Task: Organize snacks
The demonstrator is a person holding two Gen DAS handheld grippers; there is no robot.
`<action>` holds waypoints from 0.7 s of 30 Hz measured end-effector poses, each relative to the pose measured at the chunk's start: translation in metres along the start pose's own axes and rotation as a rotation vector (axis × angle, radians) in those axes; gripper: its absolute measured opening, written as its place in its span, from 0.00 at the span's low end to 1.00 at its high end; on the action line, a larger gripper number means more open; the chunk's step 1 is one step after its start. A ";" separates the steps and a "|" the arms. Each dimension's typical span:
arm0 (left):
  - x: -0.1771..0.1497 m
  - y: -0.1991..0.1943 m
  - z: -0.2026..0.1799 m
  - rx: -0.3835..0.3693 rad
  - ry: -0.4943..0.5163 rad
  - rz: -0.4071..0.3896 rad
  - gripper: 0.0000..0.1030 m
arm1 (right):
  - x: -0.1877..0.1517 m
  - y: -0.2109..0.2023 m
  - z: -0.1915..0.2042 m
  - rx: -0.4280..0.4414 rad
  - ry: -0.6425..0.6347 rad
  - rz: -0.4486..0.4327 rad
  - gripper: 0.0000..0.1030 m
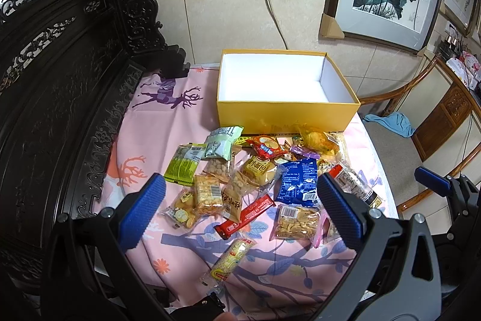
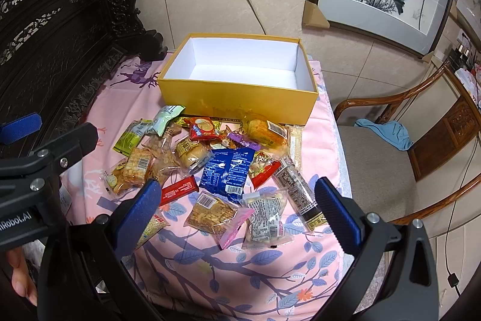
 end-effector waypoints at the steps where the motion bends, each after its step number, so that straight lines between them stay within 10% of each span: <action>1: -0.001 0.000 0.000 0.000 0.000 0.000 0.98 | -0.001 0.000 0.000 0.000 -0.001 0.001 0.99; 21: -0.007 0.005 -0.001 -0.001 -0.003 0.011 0.98 | -0.005 0.004 0.008 0.002 -0.001 0.008 0.99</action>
Point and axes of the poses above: each gripper's, at about its wrist camera, not at the fingertips, and y roughly the way its jaws point, z to its left, x to its top, the point moved 6 cm from there along y, roughly the way its jaws point, and after that the axes turned 13 degrees about -x, right-handed, at the moved point
